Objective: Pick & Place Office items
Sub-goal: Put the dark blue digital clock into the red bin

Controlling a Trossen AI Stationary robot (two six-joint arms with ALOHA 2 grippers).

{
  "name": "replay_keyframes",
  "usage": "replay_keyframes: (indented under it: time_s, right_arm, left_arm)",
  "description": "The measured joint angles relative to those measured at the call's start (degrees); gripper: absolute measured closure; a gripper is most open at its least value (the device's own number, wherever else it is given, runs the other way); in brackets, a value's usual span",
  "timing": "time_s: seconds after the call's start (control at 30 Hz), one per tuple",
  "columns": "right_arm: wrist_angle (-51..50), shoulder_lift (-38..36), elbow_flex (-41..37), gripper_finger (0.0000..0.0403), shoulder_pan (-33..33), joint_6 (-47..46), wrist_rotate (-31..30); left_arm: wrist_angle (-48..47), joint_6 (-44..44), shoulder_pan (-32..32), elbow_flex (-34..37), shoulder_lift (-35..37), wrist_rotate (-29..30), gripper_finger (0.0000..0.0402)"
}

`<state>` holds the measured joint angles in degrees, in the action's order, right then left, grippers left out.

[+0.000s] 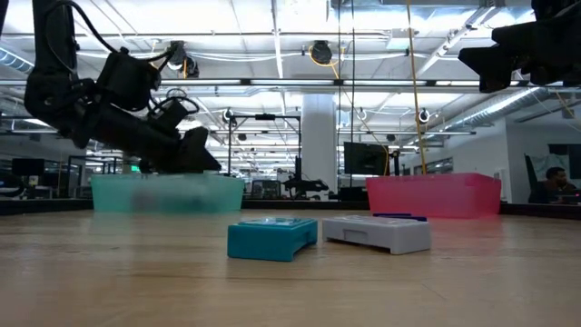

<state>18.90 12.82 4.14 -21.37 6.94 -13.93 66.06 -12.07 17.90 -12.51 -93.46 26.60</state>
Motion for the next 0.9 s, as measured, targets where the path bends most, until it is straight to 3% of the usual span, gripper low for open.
replay_keyframes:
  time_s: [0.23, 0.57, 0.9]
  right_arm:
    - [0.0, 0.0, 0.0, 0.0151, 0.0, 0.0, 0.0]
    - [0.0, 0.0, 0.0, 0.0151, 0.0, 0.0, 0.0]
    - [0.0, 0.0, 0.0, 0.0151, 0.0, 0.0, 0.0]
  left_arm:
    - [1.4, 1.8, -1.1, 0.0, 4.6, -1.6, 0.0135]
    - [0.8, 6.1, -8.0, 0.0, 14.9, -1.3, 0.0153]
    - [-9.5, 1.8, -19.1, 0.0, 26.0, -1.1, 0.0149]
